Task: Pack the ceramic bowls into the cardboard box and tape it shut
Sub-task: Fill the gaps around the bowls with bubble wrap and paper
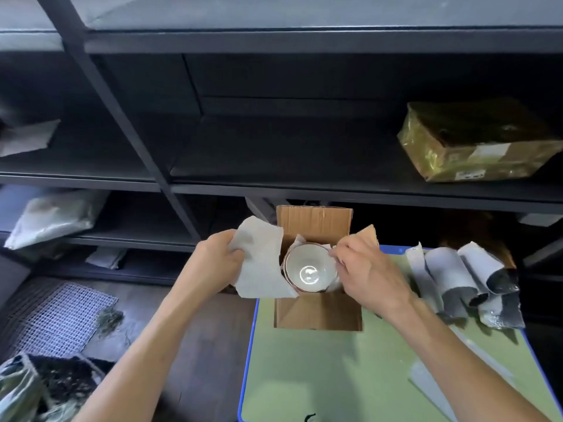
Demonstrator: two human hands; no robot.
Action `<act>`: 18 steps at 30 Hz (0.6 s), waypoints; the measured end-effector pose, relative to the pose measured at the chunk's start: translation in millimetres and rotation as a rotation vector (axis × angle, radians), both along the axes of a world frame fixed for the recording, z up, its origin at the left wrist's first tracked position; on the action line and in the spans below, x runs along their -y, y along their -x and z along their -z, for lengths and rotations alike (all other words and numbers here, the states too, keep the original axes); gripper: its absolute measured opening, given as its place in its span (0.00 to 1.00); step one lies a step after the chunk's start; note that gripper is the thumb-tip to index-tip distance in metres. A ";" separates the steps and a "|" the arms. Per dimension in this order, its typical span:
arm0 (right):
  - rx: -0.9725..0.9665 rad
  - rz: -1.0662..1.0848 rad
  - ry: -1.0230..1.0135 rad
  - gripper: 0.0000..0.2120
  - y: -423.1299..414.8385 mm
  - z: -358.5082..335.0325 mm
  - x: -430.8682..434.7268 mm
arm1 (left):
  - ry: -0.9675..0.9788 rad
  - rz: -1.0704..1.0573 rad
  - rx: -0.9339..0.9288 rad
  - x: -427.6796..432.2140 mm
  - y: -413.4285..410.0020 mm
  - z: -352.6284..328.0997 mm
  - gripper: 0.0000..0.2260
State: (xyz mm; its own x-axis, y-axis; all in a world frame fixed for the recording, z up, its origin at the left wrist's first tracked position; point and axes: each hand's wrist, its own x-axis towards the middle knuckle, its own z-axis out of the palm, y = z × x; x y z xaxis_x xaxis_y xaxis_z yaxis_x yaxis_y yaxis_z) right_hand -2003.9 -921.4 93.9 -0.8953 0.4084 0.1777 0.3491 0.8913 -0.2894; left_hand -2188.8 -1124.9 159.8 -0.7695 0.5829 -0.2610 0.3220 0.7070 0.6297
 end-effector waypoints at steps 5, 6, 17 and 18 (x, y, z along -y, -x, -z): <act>0.263 -0.115 0.067 0.16 25.6 28.7 21.1 | 0.079 0.103 -0.015 -6.3 7.3 -6.3 0.11; 0.303 -0.150 0.059 0.17 29.7 35.6 23.1 | 0.087 0.116 -0.012 -7.5 8.1 -8.4 0.11; 0.467 0.208 0.084 0.43 -4.9 47.7 -20.5 | 0.129 0.187 -0.023 -15.4 9.5 -12.1 0.12; 0.457 0.234 0.177 0.43 -6.9 48.5 -19.6 | 0.132 0.187 -0.023 -17.0 8.8 -12.2 0.12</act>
